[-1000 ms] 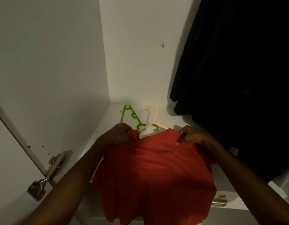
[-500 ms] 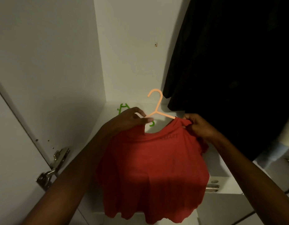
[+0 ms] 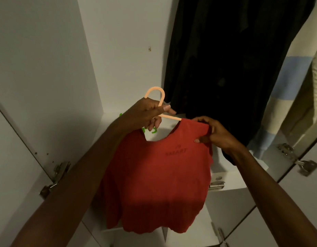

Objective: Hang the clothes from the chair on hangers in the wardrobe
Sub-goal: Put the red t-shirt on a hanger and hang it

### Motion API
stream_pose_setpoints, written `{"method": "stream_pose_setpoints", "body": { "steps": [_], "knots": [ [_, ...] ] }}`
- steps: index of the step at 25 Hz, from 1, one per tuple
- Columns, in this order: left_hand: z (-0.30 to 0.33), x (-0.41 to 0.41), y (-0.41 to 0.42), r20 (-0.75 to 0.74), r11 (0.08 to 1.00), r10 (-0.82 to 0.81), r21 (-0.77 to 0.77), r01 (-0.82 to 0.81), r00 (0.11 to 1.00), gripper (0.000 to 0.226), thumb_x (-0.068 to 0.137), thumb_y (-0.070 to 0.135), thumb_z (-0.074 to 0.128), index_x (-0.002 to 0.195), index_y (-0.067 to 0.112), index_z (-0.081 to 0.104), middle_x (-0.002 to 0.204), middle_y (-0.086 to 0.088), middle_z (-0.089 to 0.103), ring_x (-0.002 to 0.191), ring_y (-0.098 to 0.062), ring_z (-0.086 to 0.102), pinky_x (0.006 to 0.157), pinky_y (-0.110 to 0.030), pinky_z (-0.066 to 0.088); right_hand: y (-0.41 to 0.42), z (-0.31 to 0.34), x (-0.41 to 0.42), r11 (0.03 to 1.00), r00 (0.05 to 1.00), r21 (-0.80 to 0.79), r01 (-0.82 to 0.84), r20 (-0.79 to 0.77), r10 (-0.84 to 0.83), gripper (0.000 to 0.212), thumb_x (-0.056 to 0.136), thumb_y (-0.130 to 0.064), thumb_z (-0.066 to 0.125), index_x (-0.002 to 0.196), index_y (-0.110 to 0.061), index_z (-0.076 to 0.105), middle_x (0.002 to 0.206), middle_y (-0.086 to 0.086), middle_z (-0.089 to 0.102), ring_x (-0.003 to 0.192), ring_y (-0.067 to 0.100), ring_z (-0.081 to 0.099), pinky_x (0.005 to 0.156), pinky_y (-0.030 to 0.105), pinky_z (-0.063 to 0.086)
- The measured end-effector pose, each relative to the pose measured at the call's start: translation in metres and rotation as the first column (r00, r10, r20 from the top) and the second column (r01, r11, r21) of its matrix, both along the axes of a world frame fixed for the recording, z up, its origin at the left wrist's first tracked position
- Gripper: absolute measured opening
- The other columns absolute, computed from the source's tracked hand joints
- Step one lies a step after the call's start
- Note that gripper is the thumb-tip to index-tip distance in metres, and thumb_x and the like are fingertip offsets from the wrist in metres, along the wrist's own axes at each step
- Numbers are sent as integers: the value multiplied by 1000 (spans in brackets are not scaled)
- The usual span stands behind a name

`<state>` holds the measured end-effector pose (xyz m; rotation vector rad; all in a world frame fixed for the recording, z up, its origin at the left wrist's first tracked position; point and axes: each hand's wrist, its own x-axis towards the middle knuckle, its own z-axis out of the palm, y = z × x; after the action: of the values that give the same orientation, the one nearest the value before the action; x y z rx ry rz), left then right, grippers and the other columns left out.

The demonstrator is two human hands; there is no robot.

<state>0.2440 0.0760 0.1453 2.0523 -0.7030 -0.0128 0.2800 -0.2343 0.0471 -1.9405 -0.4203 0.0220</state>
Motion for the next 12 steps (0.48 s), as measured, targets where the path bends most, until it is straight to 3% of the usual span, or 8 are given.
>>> {"method": "stream_pose_setpoints", "body": {
  "steps": [1,3,5,8,10,12],
  "knots": [
    [11,-5,1,35,998,-22,56,20,999,30,105,38,51,116,25,76,65,-9,69,50,-21,59,52,-27,46,-9,-1,-6,999,998,45,24,-52,-22,67,63,-5,92,121,-29,68,117,-9,72,105,6,69,80,23,60],
    [31,-17,1,92,988,-51,152,36,994,29,104,39,53,120,28,74,73,-7,74,57,-19,64,55,-26,50,-26,-4,-14,993,993,112,28,-120,-15,54,58,-17,91,108,-18,72,104,-4,78,93,14,75,67,23,59],
    [44,-28,-1,146,993,-24,120,6,989,28,104,35,54,121,26,74,73,-8,73,56,-21,61,54,-26,48,-37,-3,-13,994,992,111,5,-127,9,41,60,-18,89,96,-6,74,96,3,80,85,21,77,63,23,59],
    [49,-38,-16,183,998,7,63,-19,983,28,106,28,52,122,21,73,67,-12,69,50,-27,50,51,-32,42,-50,5,-9,998,994,48,-42,-102,47,44,64,2,89,106,2,74,103,9,79,95,25,76,77,31,64],
    [50,-42,-27,185,990,1,139,-27,983,28,106,30,52,123,24,73,67,-9,70,50,-25,50,52,-29,43,-55,14,-8,996,990,11,-92,-110,93,53,63,7,90,112,-4,74,107,6,79,100,23,75,85,32,63],
    [55,-46,-32,200,992,39,114,-63,979,28,105,30,53,124,23,73,68,-8,71,52,-24,52,52,-28,45,-57,26,-10,983,979,70,-170,-102,176,61,63,7,88,119,-12,72,113,3,77,106,20,73,91,32,61]
  ]
}}
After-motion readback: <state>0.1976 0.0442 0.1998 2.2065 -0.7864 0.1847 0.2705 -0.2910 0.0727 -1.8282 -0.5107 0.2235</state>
